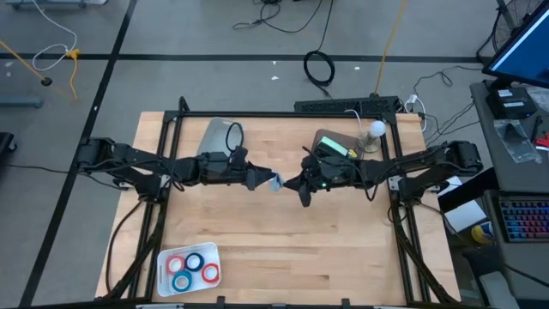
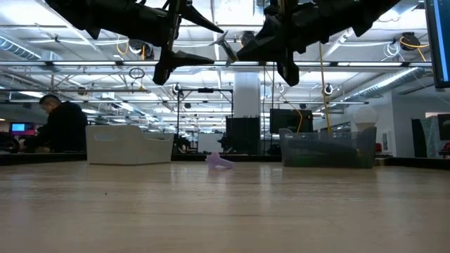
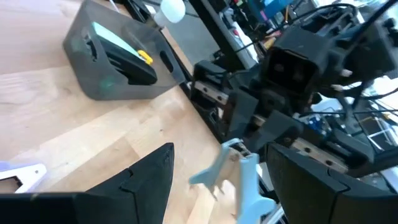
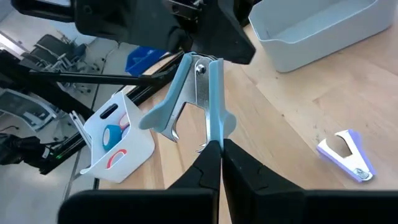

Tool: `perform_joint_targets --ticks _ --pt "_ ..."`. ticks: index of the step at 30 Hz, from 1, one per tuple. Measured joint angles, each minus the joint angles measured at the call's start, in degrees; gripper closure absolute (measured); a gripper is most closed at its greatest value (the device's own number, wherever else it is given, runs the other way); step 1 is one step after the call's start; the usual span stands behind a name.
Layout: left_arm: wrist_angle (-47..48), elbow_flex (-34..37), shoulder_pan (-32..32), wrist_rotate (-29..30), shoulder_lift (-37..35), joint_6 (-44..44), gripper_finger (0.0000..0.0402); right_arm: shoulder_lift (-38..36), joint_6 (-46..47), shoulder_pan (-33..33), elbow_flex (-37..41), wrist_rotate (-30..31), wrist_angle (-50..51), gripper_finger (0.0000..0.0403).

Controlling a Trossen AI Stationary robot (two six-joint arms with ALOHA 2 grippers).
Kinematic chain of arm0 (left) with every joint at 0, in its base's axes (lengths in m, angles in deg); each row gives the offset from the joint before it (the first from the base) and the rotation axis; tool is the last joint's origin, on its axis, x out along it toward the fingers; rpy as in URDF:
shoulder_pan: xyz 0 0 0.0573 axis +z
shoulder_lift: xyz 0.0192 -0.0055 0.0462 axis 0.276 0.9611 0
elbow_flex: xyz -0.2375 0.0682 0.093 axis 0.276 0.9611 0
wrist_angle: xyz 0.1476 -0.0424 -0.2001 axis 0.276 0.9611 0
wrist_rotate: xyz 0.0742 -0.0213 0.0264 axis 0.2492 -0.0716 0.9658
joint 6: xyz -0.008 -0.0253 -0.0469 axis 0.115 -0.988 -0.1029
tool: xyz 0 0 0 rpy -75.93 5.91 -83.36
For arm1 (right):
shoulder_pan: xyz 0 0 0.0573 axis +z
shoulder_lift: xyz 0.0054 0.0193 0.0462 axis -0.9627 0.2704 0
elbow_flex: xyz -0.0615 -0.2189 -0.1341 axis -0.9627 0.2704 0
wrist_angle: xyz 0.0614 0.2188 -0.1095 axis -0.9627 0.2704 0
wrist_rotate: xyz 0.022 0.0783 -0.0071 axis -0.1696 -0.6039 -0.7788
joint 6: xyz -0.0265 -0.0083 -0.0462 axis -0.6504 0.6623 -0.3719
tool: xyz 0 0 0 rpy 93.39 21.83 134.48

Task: Pick and place Stapler, Stapler remover, tape
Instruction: Put the light blue staple remover into the gray bin

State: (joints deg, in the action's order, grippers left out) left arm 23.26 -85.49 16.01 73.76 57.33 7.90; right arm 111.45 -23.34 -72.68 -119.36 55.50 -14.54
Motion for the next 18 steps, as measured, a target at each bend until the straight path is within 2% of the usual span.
perform_joint_targets --ticks 18 --pt "1.4 -0.9 -0.1 4.1 0.0 -2.6 0.0144 0.0 4.6 -0.1 -0.7 4.2 0.1 0.0403"
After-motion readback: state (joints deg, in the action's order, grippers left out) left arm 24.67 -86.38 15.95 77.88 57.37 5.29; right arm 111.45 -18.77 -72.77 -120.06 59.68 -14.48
